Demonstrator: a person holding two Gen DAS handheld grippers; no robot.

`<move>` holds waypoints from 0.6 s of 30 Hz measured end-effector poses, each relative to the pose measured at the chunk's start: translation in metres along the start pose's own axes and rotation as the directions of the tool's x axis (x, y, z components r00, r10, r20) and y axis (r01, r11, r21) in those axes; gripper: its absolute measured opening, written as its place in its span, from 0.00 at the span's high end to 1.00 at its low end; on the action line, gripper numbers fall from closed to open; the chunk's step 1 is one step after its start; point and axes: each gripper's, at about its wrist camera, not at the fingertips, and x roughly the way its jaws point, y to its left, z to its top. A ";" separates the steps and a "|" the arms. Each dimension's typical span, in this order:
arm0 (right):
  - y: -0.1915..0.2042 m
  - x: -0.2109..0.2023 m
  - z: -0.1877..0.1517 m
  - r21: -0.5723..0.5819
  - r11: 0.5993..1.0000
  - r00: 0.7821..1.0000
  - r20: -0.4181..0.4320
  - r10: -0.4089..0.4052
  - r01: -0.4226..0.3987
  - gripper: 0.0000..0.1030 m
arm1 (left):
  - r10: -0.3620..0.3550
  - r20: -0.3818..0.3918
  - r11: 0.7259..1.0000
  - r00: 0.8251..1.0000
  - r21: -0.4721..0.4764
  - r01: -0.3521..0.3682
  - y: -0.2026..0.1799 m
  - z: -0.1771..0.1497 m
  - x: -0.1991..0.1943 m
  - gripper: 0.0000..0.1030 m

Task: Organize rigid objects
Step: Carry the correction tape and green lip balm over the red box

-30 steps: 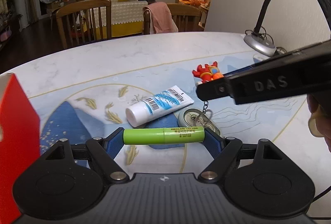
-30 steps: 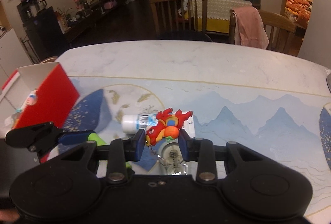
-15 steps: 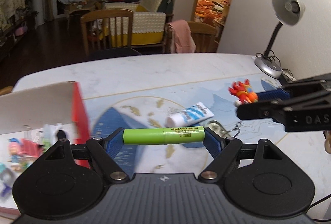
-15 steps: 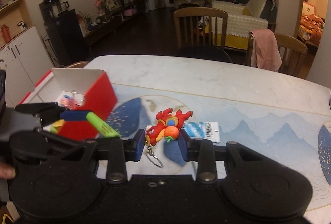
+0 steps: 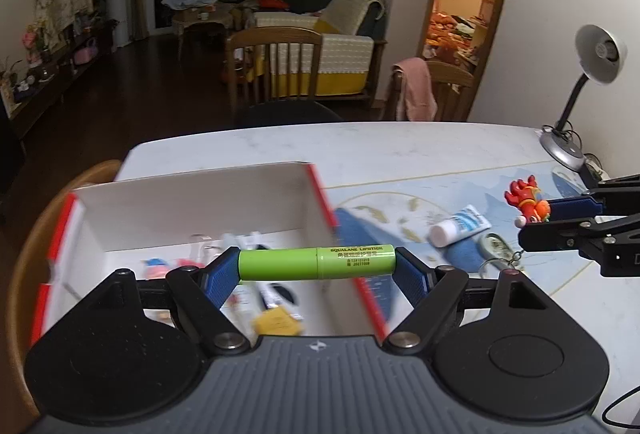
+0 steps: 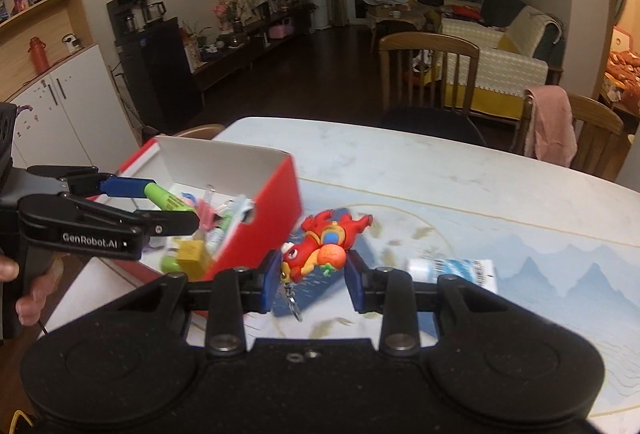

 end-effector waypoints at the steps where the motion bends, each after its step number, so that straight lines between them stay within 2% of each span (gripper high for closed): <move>1: 0.006 0.002 0.002 -0.004 1.000 1.000 0.001 0.002 -0.002 0.67 | 0.007 -0.001 1.000 1.000 -0.001 -0.007 0.007 0.000 -0.002 0.21; 10: 0.059 0.028 0.017 -0.022 1.000 1.000 -0.004 0.017 -0.017 0.67 | 0.057 -0.003 0.998 0.998 0.002 -0.057 0.071 0.000 -0.014 0.21; 18: 0.094 0.057 0.024 -0.033 0.999 1.000 -0.028 0.011 -0.012 0.67 | 0.087 -0.020 0.996 0.996 0.003 -0.087 0.120 -0.001 -0.006 0.21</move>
